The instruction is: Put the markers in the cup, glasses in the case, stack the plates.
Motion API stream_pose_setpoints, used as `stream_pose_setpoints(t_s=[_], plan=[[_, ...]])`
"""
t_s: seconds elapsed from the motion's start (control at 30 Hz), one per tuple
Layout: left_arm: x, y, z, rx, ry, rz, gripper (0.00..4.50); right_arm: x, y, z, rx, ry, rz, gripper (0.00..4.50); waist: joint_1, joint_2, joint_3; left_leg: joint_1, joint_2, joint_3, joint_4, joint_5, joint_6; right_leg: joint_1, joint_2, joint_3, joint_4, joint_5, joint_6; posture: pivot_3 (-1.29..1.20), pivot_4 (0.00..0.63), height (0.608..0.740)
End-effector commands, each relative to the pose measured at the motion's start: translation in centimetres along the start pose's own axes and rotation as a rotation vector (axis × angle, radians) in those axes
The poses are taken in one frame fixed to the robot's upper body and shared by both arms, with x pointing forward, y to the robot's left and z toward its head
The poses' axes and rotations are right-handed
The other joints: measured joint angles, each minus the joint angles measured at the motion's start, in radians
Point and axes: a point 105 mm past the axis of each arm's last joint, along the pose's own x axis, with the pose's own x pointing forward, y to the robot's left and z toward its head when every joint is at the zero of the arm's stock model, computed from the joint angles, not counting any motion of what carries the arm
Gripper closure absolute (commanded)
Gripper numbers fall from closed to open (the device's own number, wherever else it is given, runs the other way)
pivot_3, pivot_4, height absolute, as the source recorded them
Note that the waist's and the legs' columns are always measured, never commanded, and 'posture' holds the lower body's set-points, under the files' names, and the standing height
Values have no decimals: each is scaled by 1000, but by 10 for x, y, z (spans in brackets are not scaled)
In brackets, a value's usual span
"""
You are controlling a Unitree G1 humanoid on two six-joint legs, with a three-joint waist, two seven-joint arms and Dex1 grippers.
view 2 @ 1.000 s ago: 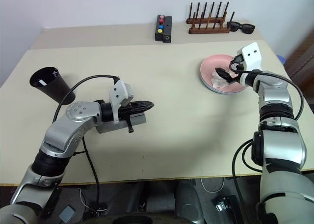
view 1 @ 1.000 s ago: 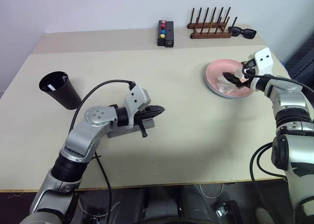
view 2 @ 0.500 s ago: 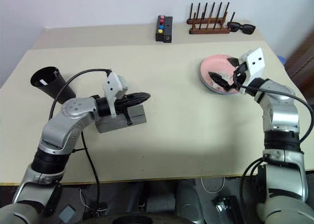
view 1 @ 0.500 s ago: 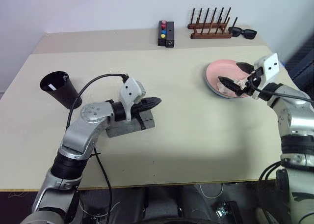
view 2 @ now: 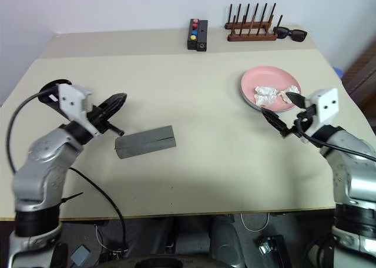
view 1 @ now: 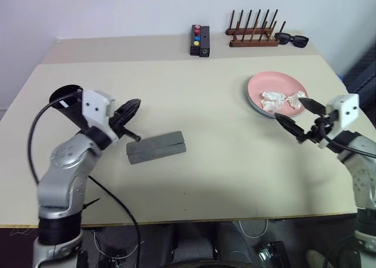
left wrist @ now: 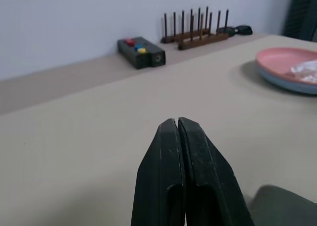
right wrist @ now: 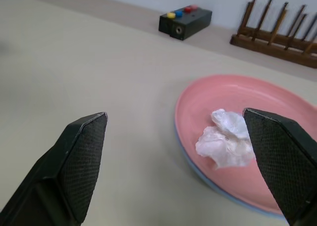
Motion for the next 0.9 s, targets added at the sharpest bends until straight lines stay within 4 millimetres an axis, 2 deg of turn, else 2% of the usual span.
stream_pose_setpoints(t_s=[0.03, 0.23, 0.43, 0.63, 0.9], plan=[[-16, 3, 13, 70, -50, 13, 4500, -18, 3, 15, -27, -13, 43, 31, 1, 0, 0, 0, 0, 0, 0, -1, 1, 0, 0, 0, 0, 0, 0, 0, 150, 740], [-36, -6, 8, 13, -49, -53, 4500, -49, 7, -2, 16, 97, 117, 31, 19, 0, 0, 1, 0, 0, 1, -4, 7, 2, 0, 0, -1, 0, 0, 0, 150, 740], [-52, -15, 6, -26, -42, -93, 4500, -67, 0, -10, 24, 149, 112, 31, 20, 0, 0, 1, 0, 0, 1, -5, 8, 3, 0, 0, -2, 0, -1, 0, 150, 740], [-61, -17, 5, -47, -28, -84, 4500, -73, 3, -17, 53, 164, 119, 31, 21, 1, 0, 1, 1, 0, 0, -5, 8, 4, 0, 0, -4, 0, -1, 0, 150, 740], [-64, -13, 6, -42, -18, -76, 4500, -62, 13, -11, 57, 129, 149, 31, 20, 1, 0, 2, 1, 0, 0, -5, 9, 5, 0, 0, -5, 0, -1, 0, 150, 740]])
